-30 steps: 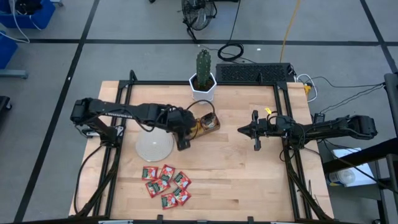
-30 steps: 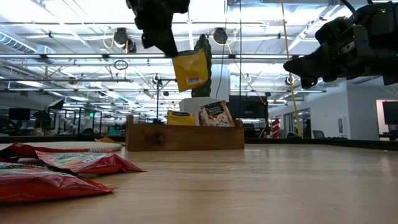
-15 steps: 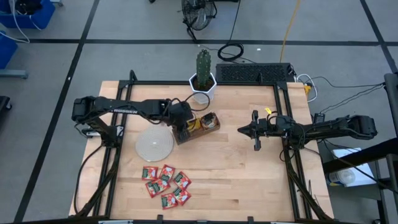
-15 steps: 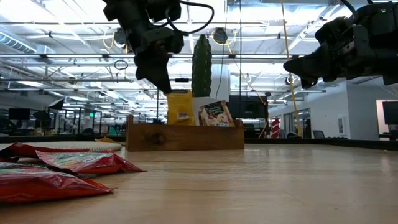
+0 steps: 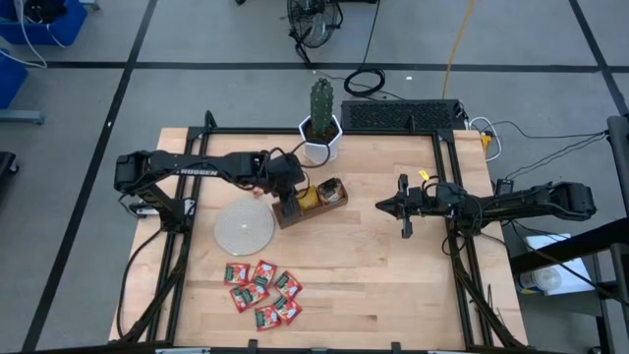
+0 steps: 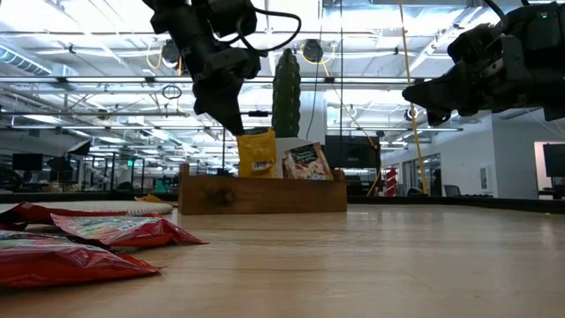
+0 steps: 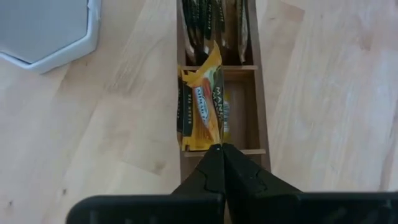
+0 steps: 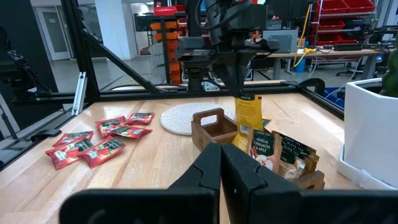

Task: Pick & Place Tea
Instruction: Put the yellow tea bag into the middle section of the wooden organizer

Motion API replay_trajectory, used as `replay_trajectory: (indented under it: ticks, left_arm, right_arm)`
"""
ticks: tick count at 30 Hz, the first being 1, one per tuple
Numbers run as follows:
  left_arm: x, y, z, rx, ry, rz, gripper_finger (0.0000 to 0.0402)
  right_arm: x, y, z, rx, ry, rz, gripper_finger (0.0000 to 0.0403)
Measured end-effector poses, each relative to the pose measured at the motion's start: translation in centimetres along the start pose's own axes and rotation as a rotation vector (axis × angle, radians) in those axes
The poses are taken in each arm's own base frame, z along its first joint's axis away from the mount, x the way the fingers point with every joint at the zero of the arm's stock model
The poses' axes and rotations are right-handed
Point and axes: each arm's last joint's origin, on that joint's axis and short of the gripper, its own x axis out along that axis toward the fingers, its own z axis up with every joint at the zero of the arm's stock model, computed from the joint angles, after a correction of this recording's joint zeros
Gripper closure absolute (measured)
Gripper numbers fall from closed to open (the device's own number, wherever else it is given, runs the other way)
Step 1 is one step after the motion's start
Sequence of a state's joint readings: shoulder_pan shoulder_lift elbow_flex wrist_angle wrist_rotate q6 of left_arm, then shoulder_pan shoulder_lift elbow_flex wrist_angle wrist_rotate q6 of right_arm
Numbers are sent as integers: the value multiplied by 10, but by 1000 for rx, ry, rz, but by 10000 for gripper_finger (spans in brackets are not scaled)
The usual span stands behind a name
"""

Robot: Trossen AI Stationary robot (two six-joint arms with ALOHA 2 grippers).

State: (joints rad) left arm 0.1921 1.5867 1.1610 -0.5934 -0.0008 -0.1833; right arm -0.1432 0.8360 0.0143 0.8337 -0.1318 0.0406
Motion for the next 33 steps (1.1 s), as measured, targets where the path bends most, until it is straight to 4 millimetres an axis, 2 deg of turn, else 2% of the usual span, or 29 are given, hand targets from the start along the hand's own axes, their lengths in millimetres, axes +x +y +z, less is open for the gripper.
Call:
replay_trajectory:
  ticks: [11,23,33]
  left_arm:
    - [0,-3,-2,6,26,-77,401]
    - [42,-1,-8,-4,128,-53,401]
    - [45,3,-8,-20,118,59,398]
  right_arm:
    - [0,0,0,0,0,0,403]
    - [0,0,0,0,0,0,403]
    - [0,0,0,0,-2,0,403]
